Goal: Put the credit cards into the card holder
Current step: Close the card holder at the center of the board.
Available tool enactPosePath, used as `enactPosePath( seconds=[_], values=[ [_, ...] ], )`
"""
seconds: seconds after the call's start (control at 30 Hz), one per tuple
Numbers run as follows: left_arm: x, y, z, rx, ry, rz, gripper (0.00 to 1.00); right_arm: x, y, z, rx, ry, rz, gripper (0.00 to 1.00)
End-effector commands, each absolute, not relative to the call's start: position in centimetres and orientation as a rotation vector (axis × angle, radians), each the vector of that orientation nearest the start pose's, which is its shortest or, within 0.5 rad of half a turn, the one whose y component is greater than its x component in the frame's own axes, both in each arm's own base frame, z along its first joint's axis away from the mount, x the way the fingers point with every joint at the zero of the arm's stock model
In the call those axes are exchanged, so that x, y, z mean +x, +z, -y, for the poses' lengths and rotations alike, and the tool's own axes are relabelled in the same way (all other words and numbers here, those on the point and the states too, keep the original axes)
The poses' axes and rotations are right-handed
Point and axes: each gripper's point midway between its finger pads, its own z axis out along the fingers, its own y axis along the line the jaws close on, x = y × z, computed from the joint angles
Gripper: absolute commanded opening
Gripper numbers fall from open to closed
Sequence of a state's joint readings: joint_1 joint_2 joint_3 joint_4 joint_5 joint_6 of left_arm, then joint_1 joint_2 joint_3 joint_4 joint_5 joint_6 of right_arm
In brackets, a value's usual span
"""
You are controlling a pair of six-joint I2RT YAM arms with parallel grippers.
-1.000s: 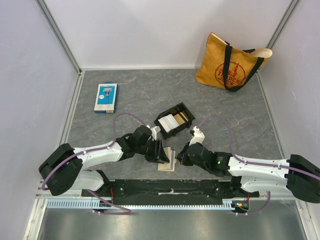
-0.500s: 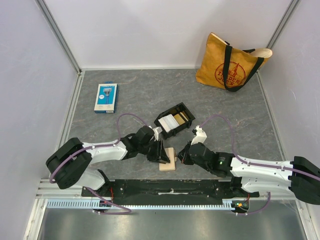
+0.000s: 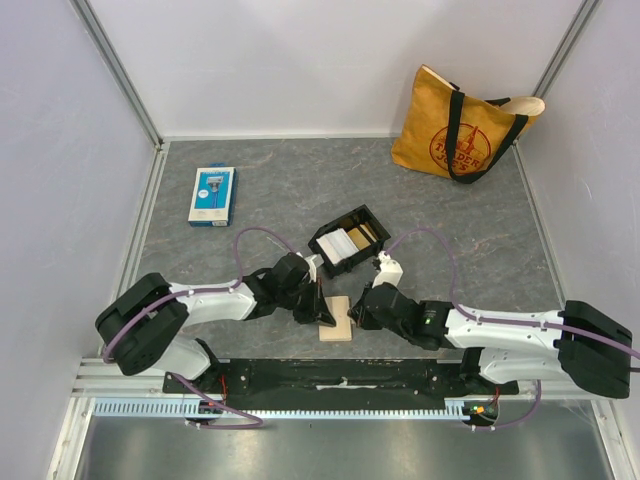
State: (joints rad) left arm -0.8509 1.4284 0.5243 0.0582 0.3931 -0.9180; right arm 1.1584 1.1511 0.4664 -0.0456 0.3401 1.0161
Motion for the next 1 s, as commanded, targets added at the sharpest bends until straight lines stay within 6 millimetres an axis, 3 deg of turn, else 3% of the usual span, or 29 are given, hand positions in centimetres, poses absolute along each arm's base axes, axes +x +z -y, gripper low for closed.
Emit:
enactPosePath(
  seconds=[0.0,0.43,0.63,0.73,0.83,0.97],
  values=[
    [13.5,2.4,29.2,0.164,-1.068,-2.749,0.02,15.7,8.3,-28.6,0.021,0.78,-2.31,0.0],
    [13.4,1.4,28.9,0.155,-1.018,-2.777,0.02,14.6,6.7,-31.6,-0.162,0.784,-2.416,0.0],
    [13.3,1.2,28.7,0.147,-1.014,-2.78,0.02,14.5,5.5,-31.7,-0.17,0.745,-2.455,0.0],
    [13.4,1.3,28.7,0.146,-1.015,-2.773,0.02,15.0,6.4,-31.2,-0.161,0.724,-2.424,0.12],
    [13.3,1.3,28.6,0.145,-1.014,-2.769,0.02,15.2,8.7,-31.4,-0.19,0.778,-2.361,0.26],
    [13.6,1.9,28.8,0.156,-1.026,-2.747,0.02,15.2,10.8,-30.5,-0.2,0.803,-2.304,0.37]
  ],
)
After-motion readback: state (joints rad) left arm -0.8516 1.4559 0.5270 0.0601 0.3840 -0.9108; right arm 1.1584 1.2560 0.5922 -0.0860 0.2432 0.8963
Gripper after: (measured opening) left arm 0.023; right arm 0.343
